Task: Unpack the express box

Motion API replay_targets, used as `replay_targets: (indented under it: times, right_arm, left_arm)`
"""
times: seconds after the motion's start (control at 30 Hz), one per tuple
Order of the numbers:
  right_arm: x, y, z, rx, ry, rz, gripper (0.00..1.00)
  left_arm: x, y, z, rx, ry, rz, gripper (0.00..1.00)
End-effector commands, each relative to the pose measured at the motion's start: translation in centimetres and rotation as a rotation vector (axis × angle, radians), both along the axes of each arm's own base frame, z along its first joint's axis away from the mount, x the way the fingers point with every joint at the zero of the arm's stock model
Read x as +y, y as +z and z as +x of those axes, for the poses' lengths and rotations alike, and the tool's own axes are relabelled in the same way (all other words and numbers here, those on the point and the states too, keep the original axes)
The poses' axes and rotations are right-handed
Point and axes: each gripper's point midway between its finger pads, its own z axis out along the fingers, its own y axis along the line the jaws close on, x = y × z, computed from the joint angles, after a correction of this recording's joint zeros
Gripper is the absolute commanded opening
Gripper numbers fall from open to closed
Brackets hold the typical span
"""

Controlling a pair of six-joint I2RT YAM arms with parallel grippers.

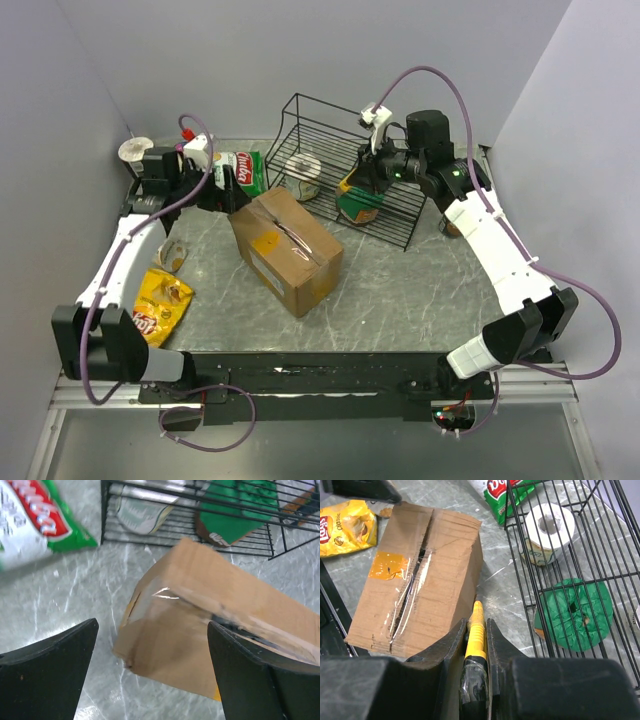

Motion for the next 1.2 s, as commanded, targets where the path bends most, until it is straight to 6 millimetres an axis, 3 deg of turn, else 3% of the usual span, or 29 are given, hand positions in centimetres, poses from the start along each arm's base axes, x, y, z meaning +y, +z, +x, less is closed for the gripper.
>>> replay_targets:
  times: [0.0, 0.17, 0.3, 0.53, 0.67, 0.77, 0.8, 0.83, 0.87, 0.9, 1.17]
  right_arm:
    - [0.3, 3.1, 0.2, -0.089, -0.006, 0.049, 0.0]
    - [0.1, 3.0, 0.3, -0.086, -0.026, 0.049, 0.0]
    - [0.5, 3.6, 0.0, -0.077, -0.01, 0.072, 0.0]
    - [1.5, 3.9, 0.3, -0.056, 0.029, 0.086, 0.0]
    - [3.0, 4.7, -0.7, -0.106, 0.094, 0.067, 0.0]
    - [4.5, 5.7, -1.9, -0.193, 0.142, 0.054, 0.0]
    - [4.9, 4.9, -2.1, -0.192, 0.146, 0.05, 0.0]
    - [5.5, 5.5, -3.3, -0.218, 0.169, 0.07, 0.0]
    - [6.2, 6.3, -3.3, -0.264, 0.178, 0.097, 0.0]
    - [6.6, 5.2, -3.4, -0.248, 0.177, 0.1, 0.0]
    - [11.2, 4.5, -3.6, -0.335, 0.126, 0.176, 0.0]
  left_arm:
    - [-0.3, 1.2, 0.2, 0.031, 0.011, -0.133, 0.96]
    - [-2.3, -1.5, -2.3, 0.135, -0.118, -0.211, 0.98]
    - [-3.8, -2.0, -4.6, 0.165, -0.217, -0.247, 0.98]
    - [-4.6, -2.7, -8.2, 0.236, -0.291, -0.256, 0.94]
    - [-4.4, -3.3, -9.9, 0.251, -0.305, -0.227, 0.93]
    - [-4.0, -4.2, -10.2, 0.274, -0.272, -0.205, 0.91]
    - [-3.7, -4.4, -10.0, 0.293, -0.237, -0.208, 0.9]
    - [-3.3, -4.8, -9.5, 0.291, -0.194, -0.19, 0.9]
    - [-3.0, -5.4, -9.6, 0.307, -0.175, -0.197, 0.9]
    - [-3.0, -5.5, -9.2, 0.306, -0.156, -0.217, 0.9]
    - [-2.8, -6.9, -8.5, 0.376, -0.126, -0.302, 0.86]
